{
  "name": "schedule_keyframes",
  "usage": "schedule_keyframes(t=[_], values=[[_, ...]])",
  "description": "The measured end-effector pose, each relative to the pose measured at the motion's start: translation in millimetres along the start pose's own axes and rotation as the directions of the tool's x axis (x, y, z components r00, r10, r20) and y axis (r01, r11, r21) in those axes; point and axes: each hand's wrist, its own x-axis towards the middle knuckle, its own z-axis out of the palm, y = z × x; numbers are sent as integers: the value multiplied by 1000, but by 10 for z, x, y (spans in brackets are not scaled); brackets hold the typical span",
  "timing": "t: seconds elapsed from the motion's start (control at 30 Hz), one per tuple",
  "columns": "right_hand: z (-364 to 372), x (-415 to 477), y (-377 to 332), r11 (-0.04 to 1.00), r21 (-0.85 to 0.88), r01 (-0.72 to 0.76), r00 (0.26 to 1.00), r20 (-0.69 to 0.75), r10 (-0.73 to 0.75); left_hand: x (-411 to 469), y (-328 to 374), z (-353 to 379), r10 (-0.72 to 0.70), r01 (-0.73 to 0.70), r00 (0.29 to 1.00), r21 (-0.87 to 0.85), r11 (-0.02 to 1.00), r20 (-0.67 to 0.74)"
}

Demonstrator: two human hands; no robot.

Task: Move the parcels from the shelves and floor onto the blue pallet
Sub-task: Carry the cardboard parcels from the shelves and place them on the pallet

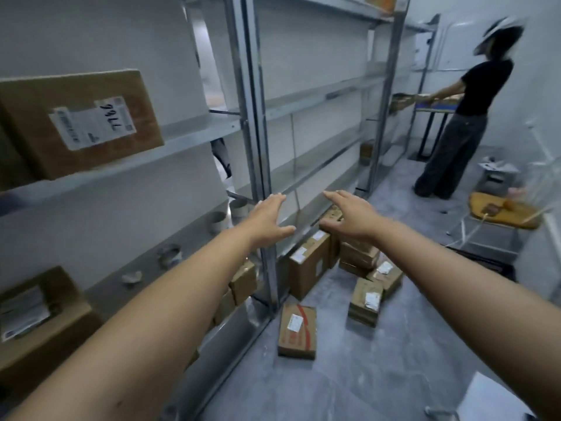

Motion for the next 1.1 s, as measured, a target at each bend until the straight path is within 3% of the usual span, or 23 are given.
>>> schedule_keyframes(t=[0.3, 0.53, 0.87, 1.1], values=[[176, 676, 860, 974, 5, -225, 974, -21, 225, 1411, -47, 570, 140, -131, 987, -107, 986, 82], [696, 1565, 1272, 940, 108, -323, 946, 14, 323, 2459, -556, 900, 143, -119, 977, -151, 981, 159], [1772, 2682, 2337, 893, 181, -412, 908, 163, 386, 3686, -1170, 2098, -37, 113, 958, -255, 960, 286], [3152, 3343, 3333, 858, 229, -461, 867, 325, 379, 4472, -1832, 3512, -242, 365, 898, -317, 875, 366]])
